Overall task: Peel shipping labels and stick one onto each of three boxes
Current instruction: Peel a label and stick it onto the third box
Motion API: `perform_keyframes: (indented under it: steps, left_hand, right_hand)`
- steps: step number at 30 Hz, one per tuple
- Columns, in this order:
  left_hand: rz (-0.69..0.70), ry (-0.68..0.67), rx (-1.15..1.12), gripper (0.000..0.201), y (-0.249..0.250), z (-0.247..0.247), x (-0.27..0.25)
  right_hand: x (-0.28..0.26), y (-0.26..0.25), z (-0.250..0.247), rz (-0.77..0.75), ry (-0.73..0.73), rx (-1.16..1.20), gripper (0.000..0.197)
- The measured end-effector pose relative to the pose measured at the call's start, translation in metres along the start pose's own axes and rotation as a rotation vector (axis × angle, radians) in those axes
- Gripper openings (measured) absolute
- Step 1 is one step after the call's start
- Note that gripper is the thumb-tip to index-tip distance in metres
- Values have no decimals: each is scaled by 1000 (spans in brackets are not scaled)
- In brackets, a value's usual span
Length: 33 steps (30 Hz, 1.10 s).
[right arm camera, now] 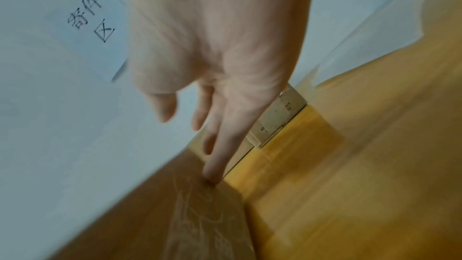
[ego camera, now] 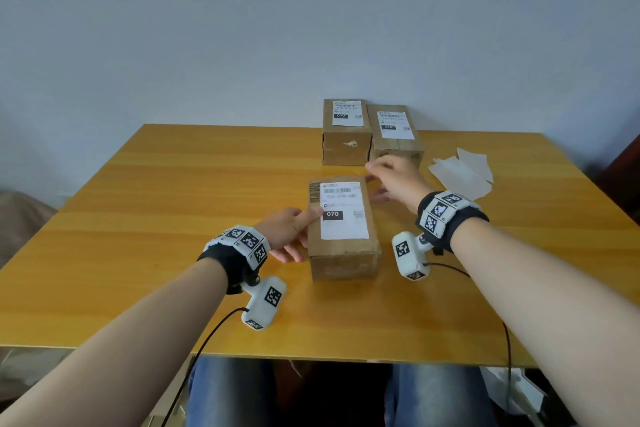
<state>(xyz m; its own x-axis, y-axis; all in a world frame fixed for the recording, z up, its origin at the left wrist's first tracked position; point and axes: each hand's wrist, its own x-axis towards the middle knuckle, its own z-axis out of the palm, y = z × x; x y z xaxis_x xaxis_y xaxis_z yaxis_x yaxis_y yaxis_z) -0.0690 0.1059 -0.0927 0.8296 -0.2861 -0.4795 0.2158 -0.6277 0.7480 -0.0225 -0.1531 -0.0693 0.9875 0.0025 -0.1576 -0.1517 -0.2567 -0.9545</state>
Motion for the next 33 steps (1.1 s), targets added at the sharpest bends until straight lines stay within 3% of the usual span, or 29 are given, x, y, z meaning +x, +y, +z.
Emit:
perform_keyframes:
  steps: [2,6,8,10,12,14,16,19,23,26,29,31,33]
  left_hand:
    - [12,186,-63,51,0,-14,2]
    - [63,578,-36,33,8,-52,-9]
    - [106,542,39,33,19,-55,-23]
    - [134,362,212,44,29,-47,-34]
    - [109,195,485,71,28,-34,-36]
    - [82,150,645,95,21,-25,-30]
    - [98,207,680,95,16,-26,-22]
    - [108,315,643,77,15,-41,0]
    - [118,445,510,58,18,-66,40]
    - [124,496,455,56,29,-77,68]
    - [110,535,409,56,43,-83,95]
    - [104,555,393,55,54,-86,111]
    - [99,554,389,60,64,-87,126]
  right_hand:
    - [-10,-6,5,33,-166,220,31]
    - [-24,-18,23,-107,-244,-187,45]
    - [-24,-22,35,-119,-293,-179,45]
    - [-23,-26,46,-82,-351,-65,40]
    - [-20,-28,52,-97,-371,-24,39]
    - [-17,-29,53,-82,-386,18,40]
    - [-15,-29,48,-96,-360,-47,37]
    - [-7,-28,34,-185,-222,-250,29]
    - [10,-30,6,-291,67,-350,19]
    - [28,-28,-21,-318,323,-454,20]
    - [52,-21,-43,-136,431,-642,23]
    - [68,-14,-52,80,336,-793,31]
    - [79,-11,-55,179,217,-752,45]
